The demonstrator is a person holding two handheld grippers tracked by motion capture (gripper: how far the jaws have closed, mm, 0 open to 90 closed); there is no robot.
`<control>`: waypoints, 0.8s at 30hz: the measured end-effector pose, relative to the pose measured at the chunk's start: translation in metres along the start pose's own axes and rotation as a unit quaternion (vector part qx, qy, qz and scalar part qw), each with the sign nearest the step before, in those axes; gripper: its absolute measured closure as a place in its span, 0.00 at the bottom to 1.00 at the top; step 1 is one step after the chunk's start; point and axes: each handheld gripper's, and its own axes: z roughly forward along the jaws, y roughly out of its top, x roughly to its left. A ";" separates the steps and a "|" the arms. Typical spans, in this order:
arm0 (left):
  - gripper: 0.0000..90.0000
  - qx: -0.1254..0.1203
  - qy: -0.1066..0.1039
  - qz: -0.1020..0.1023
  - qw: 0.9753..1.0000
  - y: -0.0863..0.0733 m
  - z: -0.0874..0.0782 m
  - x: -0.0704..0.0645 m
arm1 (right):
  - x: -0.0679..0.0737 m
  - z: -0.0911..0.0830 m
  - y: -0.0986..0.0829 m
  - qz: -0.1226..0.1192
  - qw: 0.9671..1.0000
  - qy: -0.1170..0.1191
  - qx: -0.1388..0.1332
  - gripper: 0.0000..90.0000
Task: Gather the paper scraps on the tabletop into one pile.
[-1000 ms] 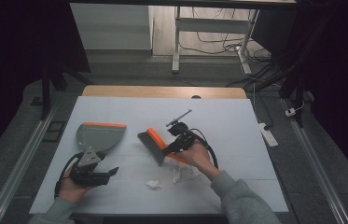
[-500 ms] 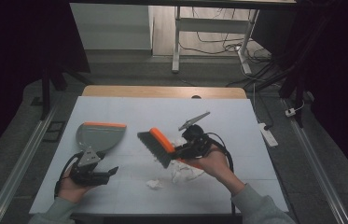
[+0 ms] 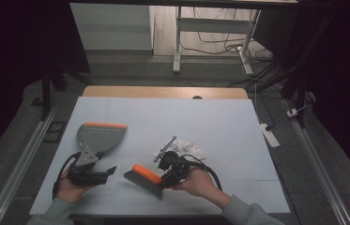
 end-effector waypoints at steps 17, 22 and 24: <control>0.31 0.006 0.001 0.003 1.000 0.001 0.003 -0.002 | -0.052 -0.066 -0.018 0.091 0.987 -0.061 -0.114 0.79; 0.31 0.005 0.001 0.005 1.000 0.001 0.003 -0.002 | -0.057 -0.047 0.010 0.107 0.986 -0.038 -0.123 0.79; 0.31 0.006 0.001 0.004 1.000 0.000 0.003 -0.002 | -0.062 -0.033 0.021 0.111 0.986 -0.026 -0.121 0.79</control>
